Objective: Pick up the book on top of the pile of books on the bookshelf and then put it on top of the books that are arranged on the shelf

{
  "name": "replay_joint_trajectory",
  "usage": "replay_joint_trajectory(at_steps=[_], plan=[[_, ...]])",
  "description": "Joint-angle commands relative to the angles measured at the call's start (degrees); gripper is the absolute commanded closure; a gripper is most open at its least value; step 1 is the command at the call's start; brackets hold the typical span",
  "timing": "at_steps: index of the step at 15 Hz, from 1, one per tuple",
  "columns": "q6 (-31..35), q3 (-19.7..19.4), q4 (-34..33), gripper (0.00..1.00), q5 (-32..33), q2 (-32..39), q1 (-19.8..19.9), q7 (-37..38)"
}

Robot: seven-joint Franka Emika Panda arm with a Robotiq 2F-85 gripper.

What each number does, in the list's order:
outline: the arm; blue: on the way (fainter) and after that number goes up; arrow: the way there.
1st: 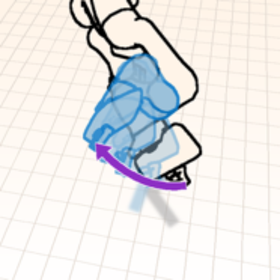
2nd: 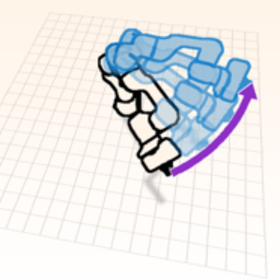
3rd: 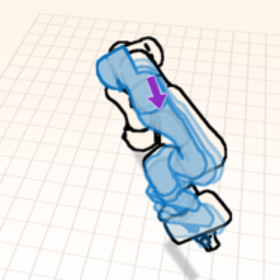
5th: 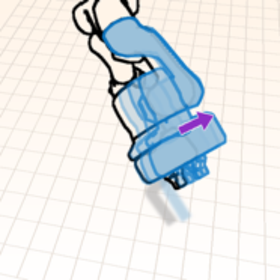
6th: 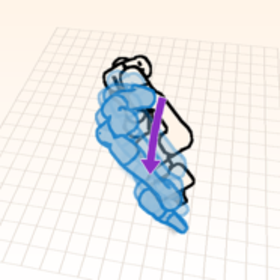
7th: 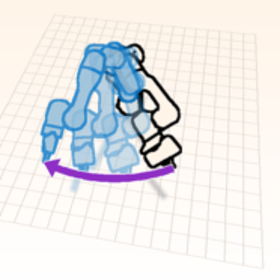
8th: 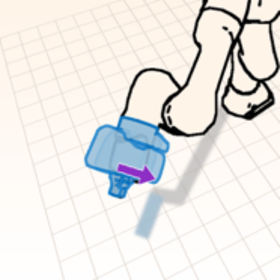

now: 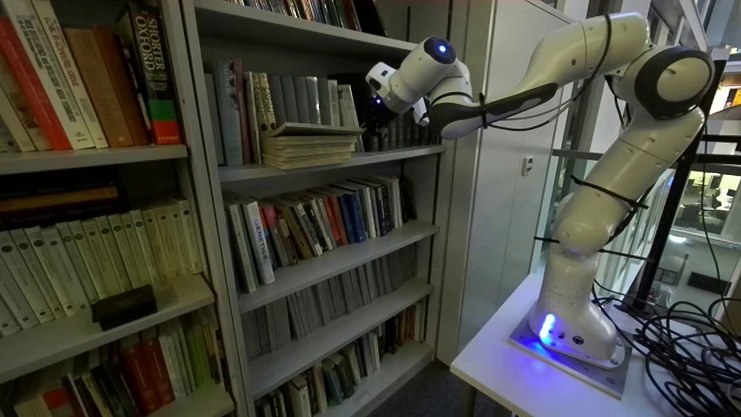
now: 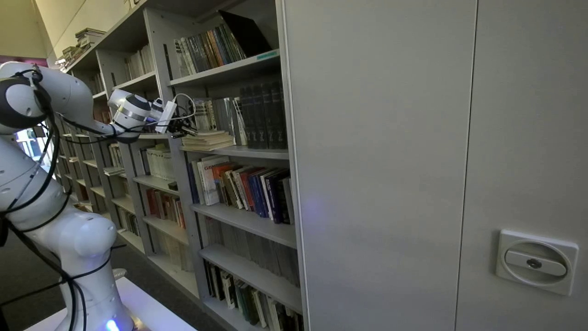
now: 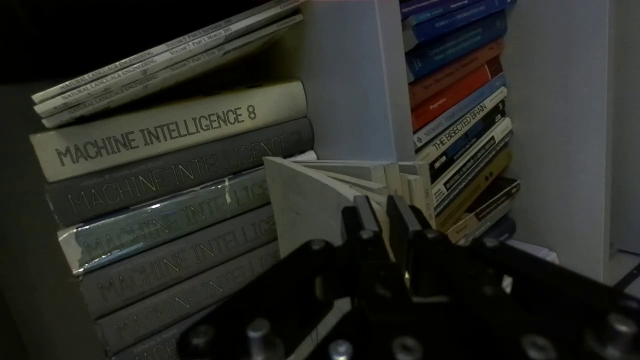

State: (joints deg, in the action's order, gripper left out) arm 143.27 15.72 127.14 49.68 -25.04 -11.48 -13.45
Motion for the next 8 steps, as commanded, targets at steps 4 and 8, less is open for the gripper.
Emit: replay_joint_trajectory(at_steps=[4, 8], plan=[[-2.25, -0.16, 0.11, 0.62, 0.6, -1.37, -0.87, -1.9], [-2.69, 0.03, 0.19, 0.33, 0.53, -1.23, -1.44, -2.04]])
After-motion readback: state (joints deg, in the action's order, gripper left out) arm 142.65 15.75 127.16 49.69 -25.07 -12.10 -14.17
